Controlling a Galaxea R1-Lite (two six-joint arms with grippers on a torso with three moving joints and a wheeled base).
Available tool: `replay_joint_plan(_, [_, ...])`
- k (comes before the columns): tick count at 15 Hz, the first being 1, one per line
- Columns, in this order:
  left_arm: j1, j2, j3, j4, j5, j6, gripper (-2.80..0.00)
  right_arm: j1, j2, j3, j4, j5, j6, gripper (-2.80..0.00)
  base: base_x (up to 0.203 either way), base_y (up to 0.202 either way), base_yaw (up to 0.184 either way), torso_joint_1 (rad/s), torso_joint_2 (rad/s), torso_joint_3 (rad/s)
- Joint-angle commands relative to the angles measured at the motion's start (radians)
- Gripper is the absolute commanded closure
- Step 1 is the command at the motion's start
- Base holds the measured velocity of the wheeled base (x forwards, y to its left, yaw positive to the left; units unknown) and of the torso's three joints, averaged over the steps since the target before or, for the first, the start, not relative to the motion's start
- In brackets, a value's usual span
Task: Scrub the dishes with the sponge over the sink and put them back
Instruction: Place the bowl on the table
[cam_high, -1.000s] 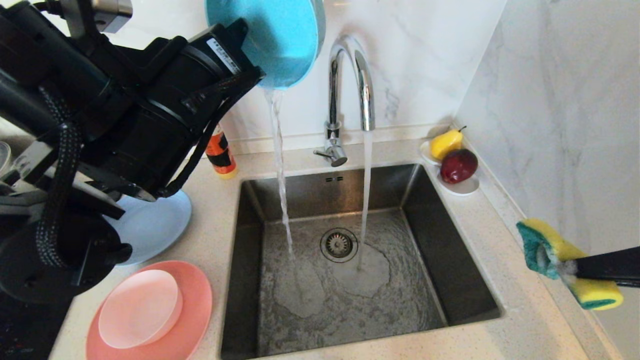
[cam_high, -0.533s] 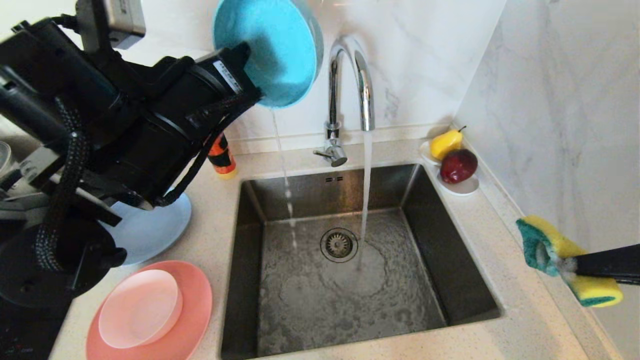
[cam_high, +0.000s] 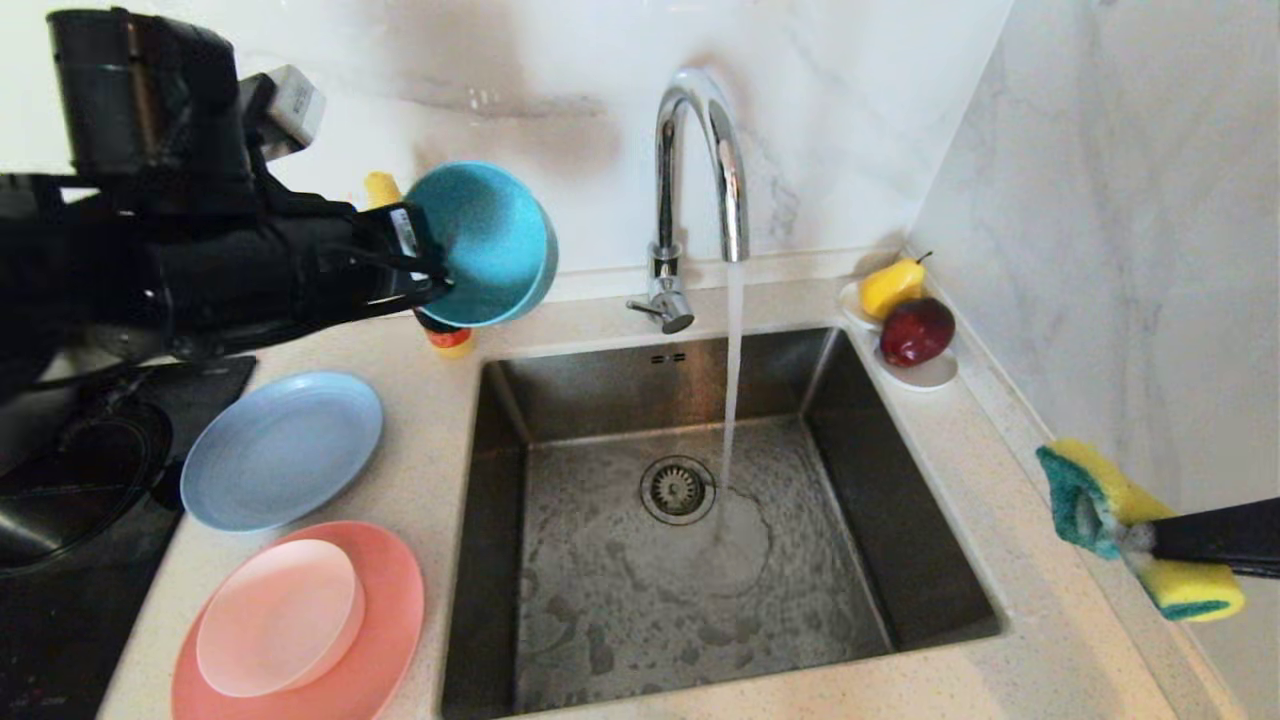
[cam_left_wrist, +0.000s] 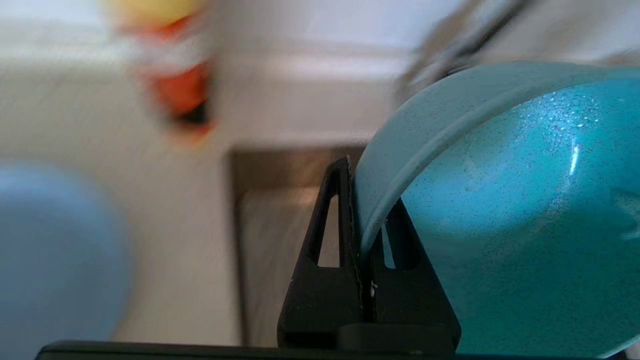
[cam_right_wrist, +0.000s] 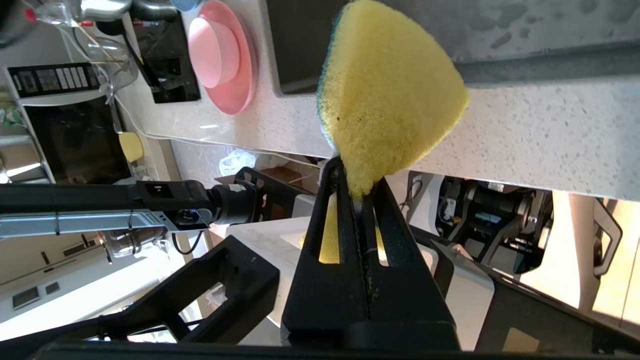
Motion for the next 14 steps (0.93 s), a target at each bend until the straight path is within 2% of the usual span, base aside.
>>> replay_joint_plan(1, [0.121, 0.029, -0.218, 0.516, -0.004, -0.141, 0.0, -0.003, 0.004, 0.009, 0.004, 0.003, 0.003, 0.0, 0.0, 0.0, 0.0, 0.0, 0.0, 0.0])
replay_joint_plan(3, [0.277, 0.046, -0.303, 0.659, -0.012, -0.225, 0.0, -0.013, 0.007, 0.014, 0.002, 0.003, 0.002, 0.0, 0.0, 0.0, 0.0, 0.0, 0.0, 0.0])
replay_joint_plan(5, [0.418, 0.054, -0.329, 0.705, -0.015, -0.286, 0.0, -0.021, 0.01, 0.022, 0.002, 0.003, -0.001, 0.0, 0.0, 0.0, 0.0, 0.0, 0.0, 0.0])
replay_joint_plan(8, [0.647, 0.086, -0.339, 0.716, -0.023, -0.371, 0.0, -0.021, 0.01, 0.032, 0.001, 0.001, -0.005, 0.0, 0.0, 0.0, 0.0, 0.0, 0.0, 0.0])
replay_joint_plan(10, [0.804, 0.127, -0.35, 0.704, -0.085, -0.421, 0.0, -0.021, 0.015, 0.032, -0.003, 0.003, -0.01, 0.0, 0.0, 0.0, 0.0, 0.0, 0.0, 0.0])
replay_joint_plan(12, [0.916, 0.186, -0.367, 0.694, -0.155, -0.465, 0.0, -0.021, 0.016, 0.032, -0.005, 0.003, -0.01, 0.0, 0.0, 0.0, 0.0, 0.0, 0.0, 0.0])
replay_joint_plan(14, [0.992, 0.253, -0.381, 0.69, -0.18, -0.479, 0.0, -0.021, 0.017, 0.034, -0.005, 0.003, -0.011, 0.0, 0.0, 0.0, 0.0, 0.0, 0.0, 0.0])
